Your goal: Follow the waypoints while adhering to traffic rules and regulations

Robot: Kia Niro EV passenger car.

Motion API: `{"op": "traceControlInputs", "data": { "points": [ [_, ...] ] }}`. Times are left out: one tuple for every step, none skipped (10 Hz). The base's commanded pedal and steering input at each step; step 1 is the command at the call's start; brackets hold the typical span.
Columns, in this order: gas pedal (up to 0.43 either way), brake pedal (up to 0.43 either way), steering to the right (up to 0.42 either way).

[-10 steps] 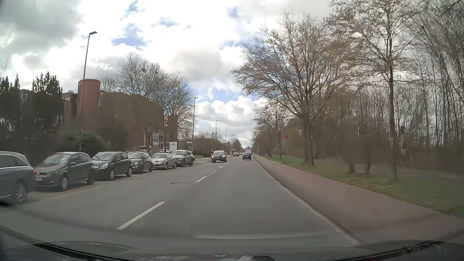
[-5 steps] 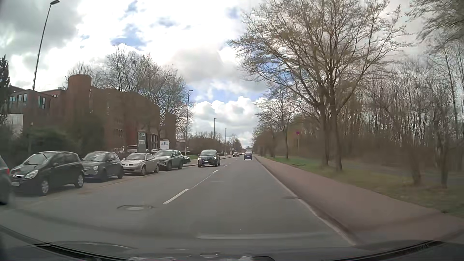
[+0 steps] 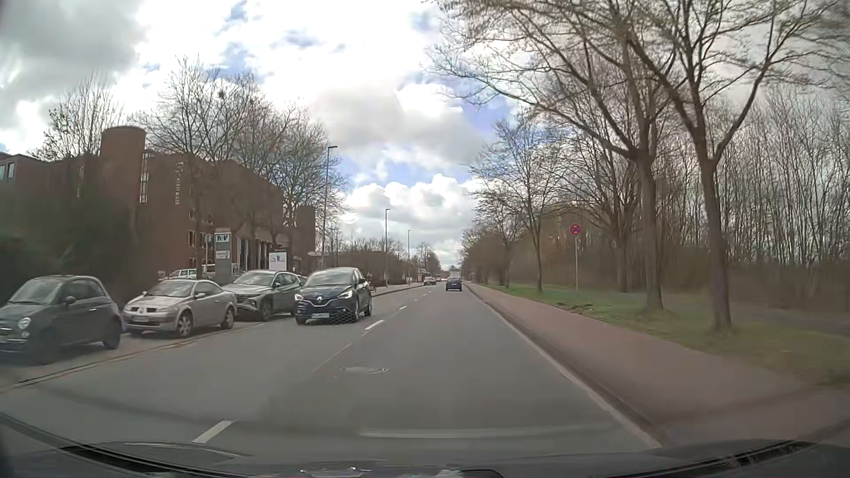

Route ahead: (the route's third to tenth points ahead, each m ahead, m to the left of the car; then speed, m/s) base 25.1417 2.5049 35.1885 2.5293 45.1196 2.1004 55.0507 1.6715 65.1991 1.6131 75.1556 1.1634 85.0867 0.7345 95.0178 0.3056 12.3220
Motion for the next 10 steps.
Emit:
{"op": "traceControlInputs", "data": {
  "points": [
    [0.157,0.000,0.007],
    [0.150,0.000,0.007],
    [0.150,0.000,0.008],
    [0.150,0.000,0.009],
    [0.150,0.000,0.009],
    [0.150,0.000,0.009],
    [0.150,0.000,0.009],
    [0.150,0.000,0.009],
    [0.150,0.000,0.008],
    [0.150,0.000,0.007]
  ]
}}
